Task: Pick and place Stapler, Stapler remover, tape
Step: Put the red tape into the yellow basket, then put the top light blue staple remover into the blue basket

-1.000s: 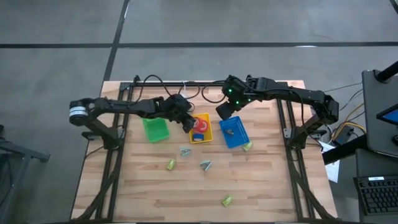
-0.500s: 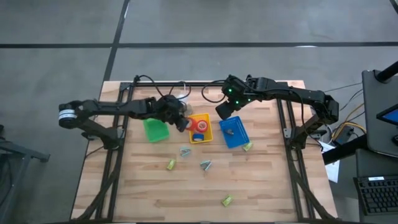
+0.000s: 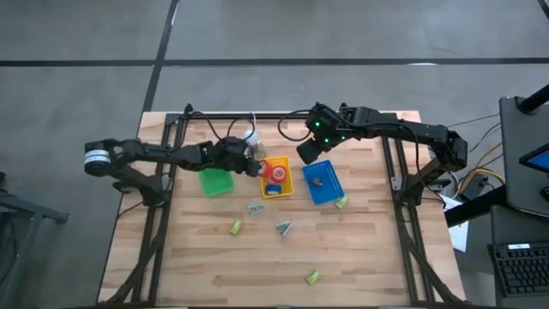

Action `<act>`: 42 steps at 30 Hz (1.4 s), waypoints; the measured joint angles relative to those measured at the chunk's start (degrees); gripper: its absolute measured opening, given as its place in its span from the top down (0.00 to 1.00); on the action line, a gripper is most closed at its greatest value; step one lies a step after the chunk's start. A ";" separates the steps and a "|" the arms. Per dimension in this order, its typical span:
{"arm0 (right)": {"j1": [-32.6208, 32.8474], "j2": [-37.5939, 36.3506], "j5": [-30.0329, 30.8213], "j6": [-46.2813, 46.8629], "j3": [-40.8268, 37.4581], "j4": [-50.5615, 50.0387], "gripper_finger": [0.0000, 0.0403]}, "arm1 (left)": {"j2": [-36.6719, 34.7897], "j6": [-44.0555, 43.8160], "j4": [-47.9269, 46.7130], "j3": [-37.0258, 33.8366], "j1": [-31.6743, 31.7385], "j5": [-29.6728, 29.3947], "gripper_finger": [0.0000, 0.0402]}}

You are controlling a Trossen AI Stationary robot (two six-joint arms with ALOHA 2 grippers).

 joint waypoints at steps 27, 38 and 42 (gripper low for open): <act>0.43 -0.02 0.25 0.55 0.00 0.07 0.86 | 5.30 -2.47 6.84 -0.84 0.40 2.24 0.60; 0.43 -0.04 0.25 0.52 0.00 0.07 0.86 | 2.44 3.72 7.95 1.00 -1.03 18.01 0.46; 0.47 -0.04 0.18 0.55 -0.02 -0.07 0.86 | 0.11 4.01 8.15 1.08 -1.09 19.42 0.46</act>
